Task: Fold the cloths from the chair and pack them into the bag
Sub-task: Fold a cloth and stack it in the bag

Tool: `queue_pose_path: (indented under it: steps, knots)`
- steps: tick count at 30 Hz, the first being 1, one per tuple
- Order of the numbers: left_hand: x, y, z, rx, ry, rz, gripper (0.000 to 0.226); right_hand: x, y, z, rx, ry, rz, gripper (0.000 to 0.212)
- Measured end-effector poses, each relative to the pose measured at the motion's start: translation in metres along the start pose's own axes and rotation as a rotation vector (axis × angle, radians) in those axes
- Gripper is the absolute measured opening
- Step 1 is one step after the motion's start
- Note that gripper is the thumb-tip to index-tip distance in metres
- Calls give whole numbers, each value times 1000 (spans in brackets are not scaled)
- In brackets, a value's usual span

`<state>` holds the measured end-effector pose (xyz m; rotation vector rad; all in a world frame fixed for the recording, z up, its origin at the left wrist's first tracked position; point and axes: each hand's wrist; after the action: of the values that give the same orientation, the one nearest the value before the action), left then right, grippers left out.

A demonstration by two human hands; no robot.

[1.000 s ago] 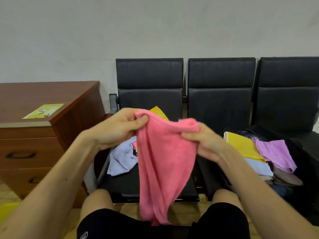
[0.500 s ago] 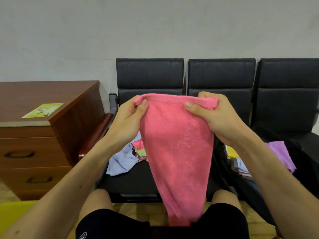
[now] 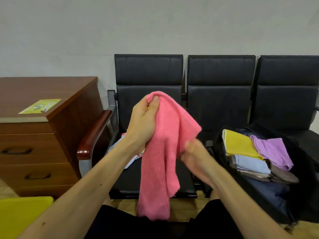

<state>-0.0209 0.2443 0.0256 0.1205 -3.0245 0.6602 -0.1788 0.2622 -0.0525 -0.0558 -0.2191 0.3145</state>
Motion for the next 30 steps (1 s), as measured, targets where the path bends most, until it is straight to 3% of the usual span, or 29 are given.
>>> queue_pose_path:
  steps: [1, 4, 6, 9, 14, 16, 19, 21, 26, 30]
  knots:
    - [-1, -1, 1, -24, 29, -16, 24, 5, 5, -15, 64, 18, 37, 89]
    - [-7, -4, 2, -81, 77, -29, 25, 20, 20, -46, 211, 107, 79, 49]
    - [-13, -5, 4, -86, 64, -37, 26, 24, 25, -56, 262, 114, 72, 38]
    - [-22, -9, 7, -60, 20, -83, 24, 23, 25, -55, 292, 121, 64, 32]
    - [-51, -34, 22, -72, -148, -268, 24, 7, 29, -51, 311, 123, 65, 43]
    - [-66, -42, 44, -202, -194, -377, 26, -1, 30, -44, 292, 78, 65, 39]
    - [-82, -34, 78, -588, 50, -464, 28, -3, 29, -20, 256, -37, 39, 39]
    - [-85, -16, 92, -783, 251, -366, 29, 4, 25, 1, 215, -64, 21, 47]
    - [-58, 31, 90, -792, 592, -121, 48, 23, 13, 40, 96, -131, -38, 54]
    - [-26, 65, 70, -866, 606, 84, 64, 26, 9, 56, 48, -177, -57, 50]
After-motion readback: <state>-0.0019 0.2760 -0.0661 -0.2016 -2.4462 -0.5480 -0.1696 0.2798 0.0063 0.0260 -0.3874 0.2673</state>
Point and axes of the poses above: each hand's wrist, its own y-axis away from the middle knuckle, its own x-axis out of the palm, z = x × y, and after that the axes turned 5 degrees about y, right-handed
